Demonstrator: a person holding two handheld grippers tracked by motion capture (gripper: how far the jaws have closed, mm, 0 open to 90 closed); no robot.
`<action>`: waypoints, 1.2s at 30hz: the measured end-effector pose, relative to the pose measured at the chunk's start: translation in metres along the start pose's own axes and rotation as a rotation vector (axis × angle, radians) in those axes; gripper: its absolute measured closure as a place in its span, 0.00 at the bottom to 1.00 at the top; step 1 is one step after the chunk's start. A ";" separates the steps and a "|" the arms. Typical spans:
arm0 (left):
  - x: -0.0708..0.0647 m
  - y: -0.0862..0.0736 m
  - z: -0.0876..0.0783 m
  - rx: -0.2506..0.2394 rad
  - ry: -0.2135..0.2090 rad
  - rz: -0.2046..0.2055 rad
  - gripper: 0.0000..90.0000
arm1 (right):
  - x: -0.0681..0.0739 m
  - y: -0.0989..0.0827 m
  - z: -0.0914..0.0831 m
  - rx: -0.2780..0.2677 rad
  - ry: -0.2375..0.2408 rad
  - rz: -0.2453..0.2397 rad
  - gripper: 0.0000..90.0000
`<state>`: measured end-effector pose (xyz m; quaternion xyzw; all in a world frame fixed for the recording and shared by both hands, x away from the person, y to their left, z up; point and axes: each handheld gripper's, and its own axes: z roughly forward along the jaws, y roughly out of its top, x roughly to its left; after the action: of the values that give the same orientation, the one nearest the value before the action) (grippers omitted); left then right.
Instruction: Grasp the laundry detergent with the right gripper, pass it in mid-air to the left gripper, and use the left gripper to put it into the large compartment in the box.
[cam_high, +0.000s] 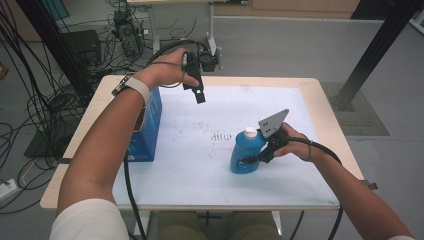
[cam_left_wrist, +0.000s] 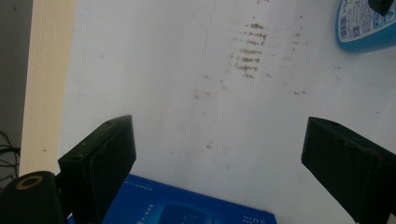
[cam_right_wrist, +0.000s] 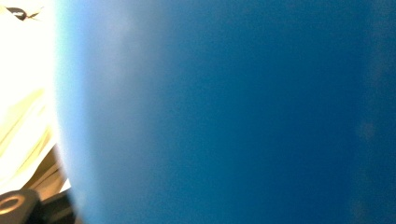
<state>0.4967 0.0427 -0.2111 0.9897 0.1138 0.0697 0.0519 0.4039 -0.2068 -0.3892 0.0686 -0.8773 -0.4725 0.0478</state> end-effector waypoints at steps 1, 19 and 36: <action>0.000 0.000 0.000 0.002 0.001 0.003 0.12 | 0.000 0.000 0.000 0.000 0.000 0.000 0.48; 0.000 0.000 -0.001 0.003 0.003 0.003 0.12 | 0.000 -0.001 0.000 -0.005 -0.001 0.001 0.48; -0.003 -0.001 -0.003 0.002 0.004 0.003 0.11 | 0.001 0.000 0.000 -0.006 -0.008 0.000 0.48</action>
<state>0.4929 0.0435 -0.2089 0.9898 0.1126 0.0716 0.0507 0.4028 -0.2071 -0.3895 0.0665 -0.8760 -0.4757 0.0446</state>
